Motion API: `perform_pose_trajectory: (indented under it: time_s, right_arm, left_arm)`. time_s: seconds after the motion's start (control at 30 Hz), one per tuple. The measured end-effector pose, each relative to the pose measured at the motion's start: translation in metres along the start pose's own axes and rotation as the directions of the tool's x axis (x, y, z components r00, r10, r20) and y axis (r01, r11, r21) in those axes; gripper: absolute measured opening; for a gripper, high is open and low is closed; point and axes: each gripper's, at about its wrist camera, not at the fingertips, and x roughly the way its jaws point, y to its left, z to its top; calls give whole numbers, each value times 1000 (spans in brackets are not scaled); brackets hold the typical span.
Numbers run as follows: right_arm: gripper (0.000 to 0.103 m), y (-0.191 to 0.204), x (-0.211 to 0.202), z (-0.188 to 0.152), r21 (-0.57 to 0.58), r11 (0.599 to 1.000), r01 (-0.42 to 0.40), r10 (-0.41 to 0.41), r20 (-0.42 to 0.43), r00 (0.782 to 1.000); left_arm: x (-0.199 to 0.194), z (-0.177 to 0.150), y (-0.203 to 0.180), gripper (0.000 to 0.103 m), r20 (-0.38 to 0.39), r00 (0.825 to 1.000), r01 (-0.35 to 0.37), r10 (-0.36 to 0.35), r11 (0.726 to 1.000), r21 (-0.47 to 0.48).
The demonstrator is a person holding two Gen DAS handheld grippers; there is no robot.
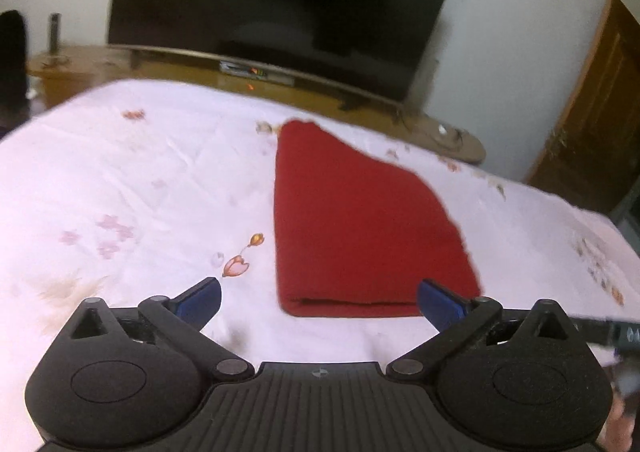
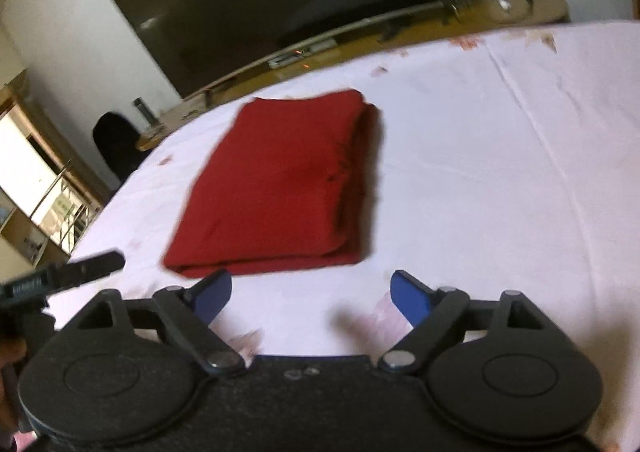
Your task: Fold small clothes
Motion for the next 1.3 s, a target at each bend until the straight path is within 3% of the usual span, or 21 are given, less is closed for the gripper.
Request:
perform_pose_trajectory:
  time_s: [0.07,0.3,0.37,0.63,1.3]
  right_arm:
    - [102,13,-23,-1,-14,1000,2,-2,24,1000]
    - [102,60,-104,-20,-149,979,135,-108,177,978]
    - [102,67,-120,-26,-170,976,138,-102,204,974]
    - [102,82,-160,-41,-192,961,201,-154,234,960]
    - [102,113,-192,-55,-225,950,217,-142,308,941]
  left_arm:
    - [-23,2,-15,103,1,1000,6,-6,1000,7]
    - [-110,-15,-46,103,67,998,-8,4,998,59]
    - [-129,-20,-52,103,88,996,-26,21,998,52]
    - [-193,-42,-66,103,154,988,-43,30,996,77]
    - [-233,-54,-83,103,235,971,-54,29,994,99]
